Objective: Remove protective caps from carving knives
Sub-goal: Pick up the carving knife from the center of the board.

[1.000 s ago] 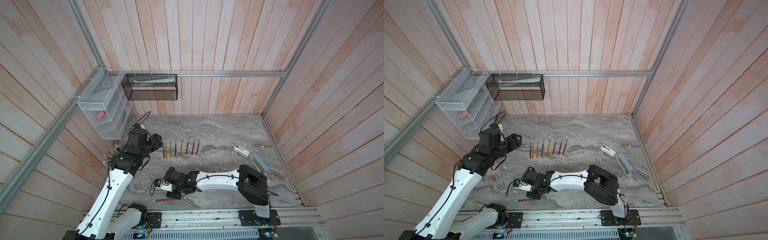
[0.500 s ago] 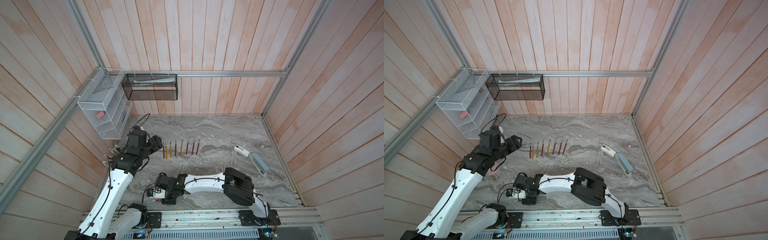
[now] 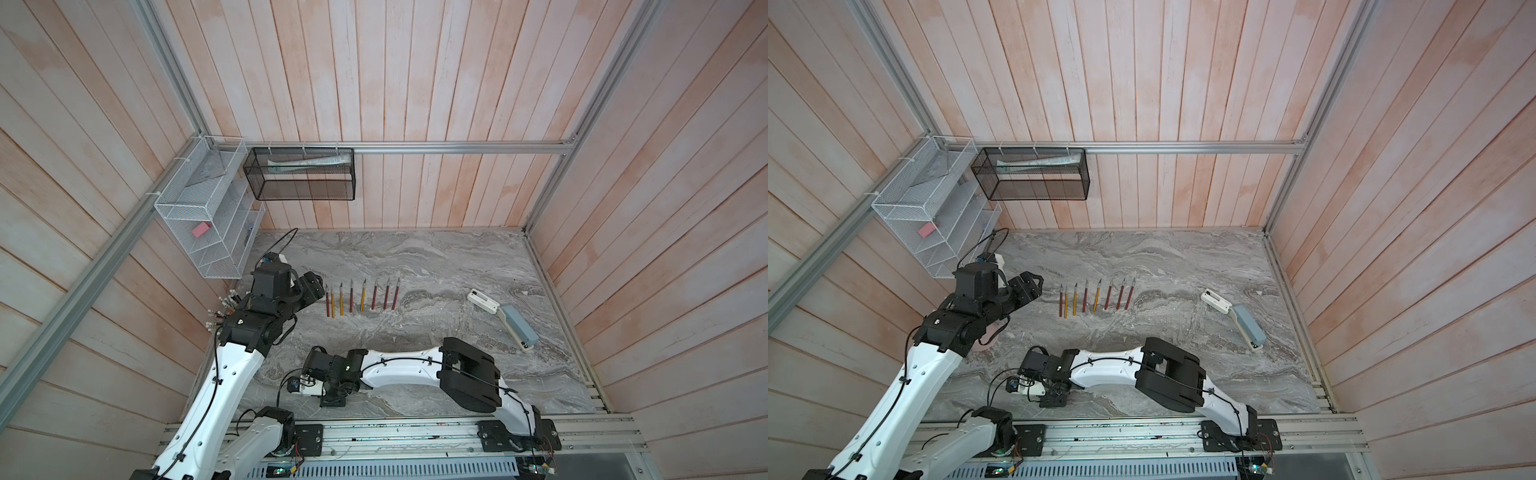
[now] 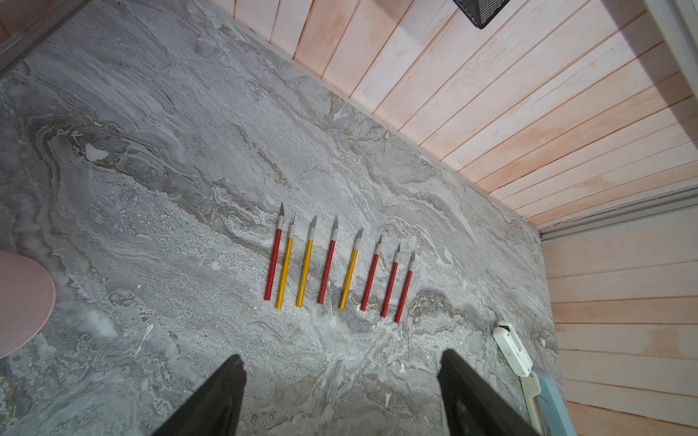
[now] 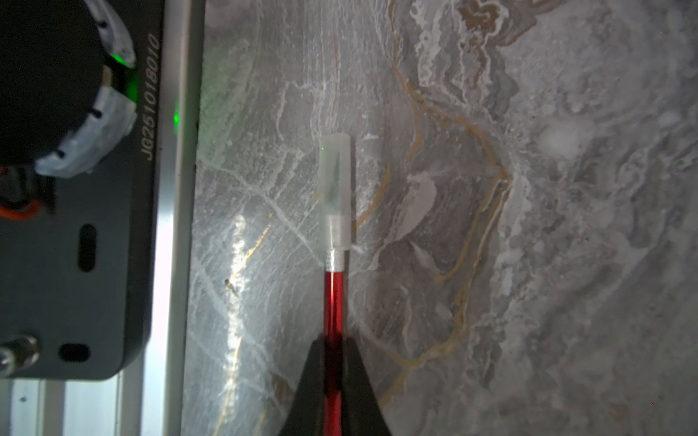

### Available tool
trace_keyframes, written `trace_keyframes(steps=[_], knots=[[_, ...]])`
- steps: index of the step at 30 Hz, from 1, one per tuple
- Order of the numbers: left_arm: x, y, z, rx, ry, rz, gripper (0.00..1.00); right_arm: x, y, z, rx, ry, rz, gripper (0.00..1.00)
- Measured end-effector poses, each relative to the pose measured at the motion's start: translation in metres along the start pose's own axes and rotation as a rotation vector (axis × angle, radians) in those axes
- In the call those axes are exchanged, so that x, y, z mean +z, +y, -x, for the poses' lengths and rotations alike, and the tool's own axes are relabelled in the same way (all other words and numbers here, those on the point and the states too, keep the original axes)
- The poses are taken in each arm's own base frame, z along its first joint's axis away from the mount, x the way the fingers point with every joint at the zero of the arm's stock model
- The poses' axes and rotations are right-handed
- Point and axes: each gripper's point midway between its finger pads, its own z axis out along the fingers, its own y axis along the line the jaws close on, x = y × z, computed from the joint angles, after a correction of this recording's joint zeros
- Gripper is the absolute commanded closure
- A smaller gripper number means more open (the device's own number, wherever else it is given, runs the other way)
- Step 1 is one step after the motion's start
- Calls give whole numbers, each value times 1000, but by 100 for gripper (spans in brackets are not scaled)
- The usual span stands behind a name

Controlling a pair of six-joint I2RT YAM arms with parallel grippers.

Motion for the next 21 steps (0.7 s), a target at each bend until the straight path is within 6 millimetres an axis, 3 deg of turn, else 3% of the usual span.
trace_keyframes(steps=[5,8,13,21], knots=[[4,2,-4,2,16,4,18,-3,-8,-8,29,-29,-18,100],[9,2,-7,2,31,2,18,-12,-22,-26,86,-34,-36,100],[19,2,-10,7,48,-3,18,-35,-54,-71,244,-41,-70,100],[37,-3,-16,13,78,-36,19,-73,-83,-136,528,-103,-79,100]])
